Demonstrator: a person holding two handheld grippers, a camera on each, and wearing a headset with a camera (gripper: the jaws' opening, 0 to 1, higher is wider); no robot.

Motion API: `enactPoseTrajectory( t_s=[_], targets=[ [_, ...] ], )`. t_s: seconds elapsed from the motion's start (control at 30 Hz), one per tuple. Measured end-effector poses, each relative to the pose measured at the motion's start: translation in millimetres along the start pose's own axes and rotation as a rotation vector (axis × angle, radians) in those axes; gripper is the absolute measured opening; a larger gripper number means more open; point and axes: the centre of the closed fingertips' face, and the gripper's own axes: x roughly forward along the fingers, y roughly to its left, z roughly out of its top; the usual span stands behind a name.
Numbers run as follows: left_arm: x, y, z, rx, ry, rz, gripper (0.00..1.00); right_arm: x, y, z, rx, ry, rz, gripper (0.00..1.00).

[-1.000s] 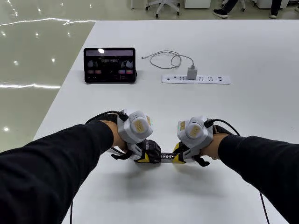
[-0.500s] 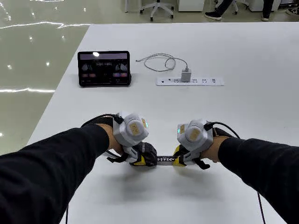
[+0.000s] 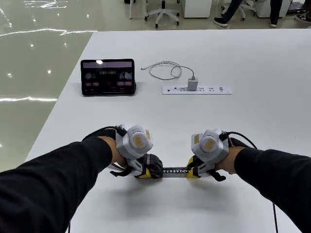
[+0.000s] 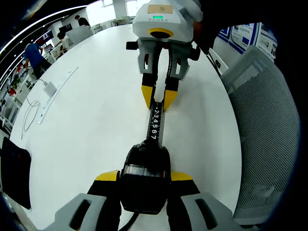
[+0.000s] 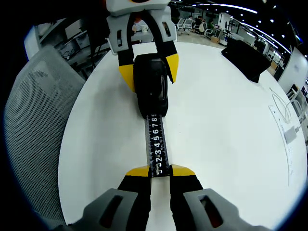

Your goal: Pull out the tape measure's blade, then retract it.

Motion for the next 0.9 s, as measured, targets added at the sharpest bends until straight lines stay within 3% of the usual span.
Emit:
enactPoseTrajectory(
  t_s=[0.9],
  targets=[
    [0.5,0.1,0.6,-0.005,-0.006,0.002,0.32,-12.9,-3.8,-25.8,0.032,0.017,-0.015,0.09]
  ],
)
